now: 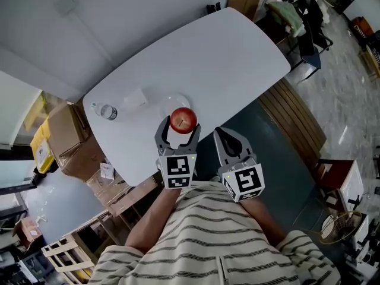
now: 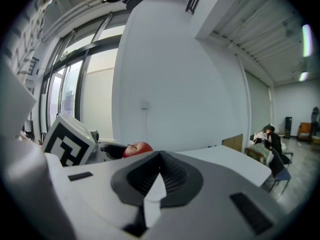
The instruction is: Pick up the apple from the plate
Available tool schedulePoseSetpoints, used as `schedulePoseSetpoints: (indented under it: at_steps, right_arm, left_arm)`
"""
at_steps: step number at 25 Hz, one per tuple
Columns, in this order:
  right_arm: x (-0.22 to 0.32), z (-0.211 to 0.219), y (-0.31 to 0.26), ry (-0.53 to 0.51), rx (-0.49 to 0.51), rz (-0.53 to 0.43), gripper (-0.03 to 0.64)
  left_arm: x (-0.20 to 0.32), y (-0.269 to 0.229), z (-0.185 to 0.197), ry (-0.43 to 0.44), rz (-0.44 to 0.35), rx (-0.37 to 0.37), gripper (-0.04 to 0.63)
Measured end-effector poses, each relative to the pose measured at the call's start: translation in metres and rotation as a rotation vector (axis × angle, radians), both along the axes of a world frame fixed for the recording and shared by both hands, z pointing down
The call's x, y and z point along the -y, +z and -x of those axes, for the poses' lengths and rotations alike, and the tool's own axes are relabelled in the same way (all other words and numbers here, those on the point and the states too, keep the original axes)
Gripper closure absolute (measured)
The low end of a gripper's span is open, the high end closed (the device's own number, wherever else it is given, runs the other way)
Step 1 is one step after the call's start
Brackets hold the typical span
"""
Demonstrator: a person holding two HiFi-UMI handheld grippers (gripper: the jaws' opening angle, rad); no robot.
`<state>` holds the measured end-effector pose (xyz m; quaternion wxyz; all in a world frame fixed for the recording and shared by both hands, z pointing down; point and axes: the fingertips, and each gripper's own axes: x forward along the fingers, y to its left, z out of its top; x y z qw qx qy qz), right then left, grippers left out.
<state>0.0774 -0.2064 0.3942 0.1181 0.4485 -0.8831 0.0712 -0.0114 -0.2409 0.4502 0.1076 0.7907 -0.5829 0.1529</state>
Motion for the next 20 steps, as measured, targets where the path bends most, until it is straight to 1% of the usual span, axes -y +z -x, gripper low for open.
schedulePoseSetpoints:
  at_steps: [6, 11, 20]
  right_arm:
    - [-0.010, -0.005, -0.005, -0.004, 0.009, -0.013, 0.606]
    - [-0.019, -0.006, -0.007, -0.019, 0.012, -0.024, 0.606]
    - [-0.027, -0.012, -0.013, -0.030, 0.025, -0.044, 0.606]
  left_arm:
    - [-0.019, -0.021, -0.006, -0.011, -0.025, -0.016, 0.211]
    - [-0.032, -0.041, -0.011, -0.019, -0.066, -0.035, 0.211]
    - [-0.046, -0.069, -0.014, -0.041, -0.129, -0.038, 0.211]
